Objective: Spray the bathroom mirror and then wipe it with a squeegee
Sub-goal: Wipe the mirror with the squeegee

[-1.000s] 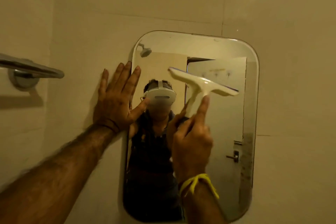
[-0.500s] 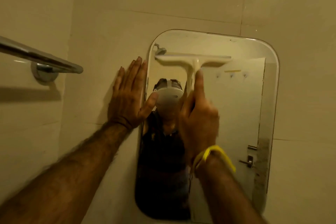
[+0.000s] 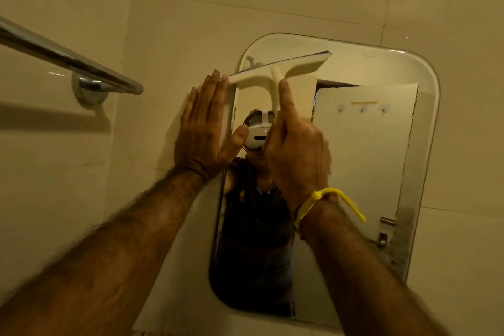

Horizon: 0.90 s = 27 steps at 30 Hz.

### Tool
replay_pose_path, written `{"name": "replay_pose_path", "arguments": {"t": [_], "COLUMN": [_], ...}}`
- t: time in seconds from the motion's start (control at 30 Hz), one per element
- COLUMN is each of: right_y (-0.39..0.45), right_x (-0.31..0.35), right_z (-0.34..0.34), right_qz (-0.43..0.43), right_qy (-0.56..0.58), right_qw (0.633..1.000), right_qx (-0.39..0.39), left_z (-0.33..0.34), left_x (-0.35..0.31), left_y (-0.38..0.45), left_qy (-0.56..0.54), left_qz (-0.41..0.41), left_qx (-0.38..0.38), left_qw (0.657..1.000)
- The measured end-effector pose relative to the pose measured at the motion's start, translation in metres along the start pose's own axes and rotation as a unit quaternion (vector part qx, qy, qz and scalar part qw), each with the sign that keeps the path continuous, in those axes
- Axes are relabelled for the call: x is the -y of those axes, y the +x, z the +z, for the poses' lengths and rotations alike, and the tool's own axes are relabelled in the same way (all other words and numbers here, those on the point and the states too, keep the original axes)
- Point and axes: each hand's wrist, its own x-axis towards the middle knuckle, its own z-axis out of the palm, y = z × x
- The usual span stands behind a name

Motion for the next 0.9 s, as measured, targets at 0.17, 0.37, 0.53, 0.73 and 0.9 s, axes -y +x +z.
{"name": "replay_pose_path", "arguments": {"t": [0.17, 0.37, 0.53, 0.73, 0.9], "right_y": [-0.062, -0.022, -0.058, -0.039, -0.045], "right_x": [-0.019, -0.015, -0.03, -0.062, -0.06], "right_z": [-0.007, -0.01, -0.021, -0.034, -0.038], "right_qz": [-0.037, -0.017, 0.004, 0.04, 0.056], "right_qy": [-0.022, -0.031, -0.032, -0.051, -0.028], "right_qw": [0.994, 0.999, 0.997, 0.998, 0.998], "right_qx": [0.098, 0.035, 0.067, 0.013, 0.019], "left_z": [0.003, 0.002, 0.001, 0.01, 0.015], "left_x": [0.004, 0.001, 0.0, 0.004, 0.002], "left_y": [-0.001, -0.002, 0.002, -0.003, -0.007], "left_qy": [0.004, 0.014, 0.048, 0.096, 0.108], "left_qz": [0.008, 0.015, 0.013, 0.07, 0.059], "left_qx": [0.0, 0.008, 0.04, 0.036, 0.054], "left_qw": [1.0, 1.0, 0.998, 0.992, 0.991]}}
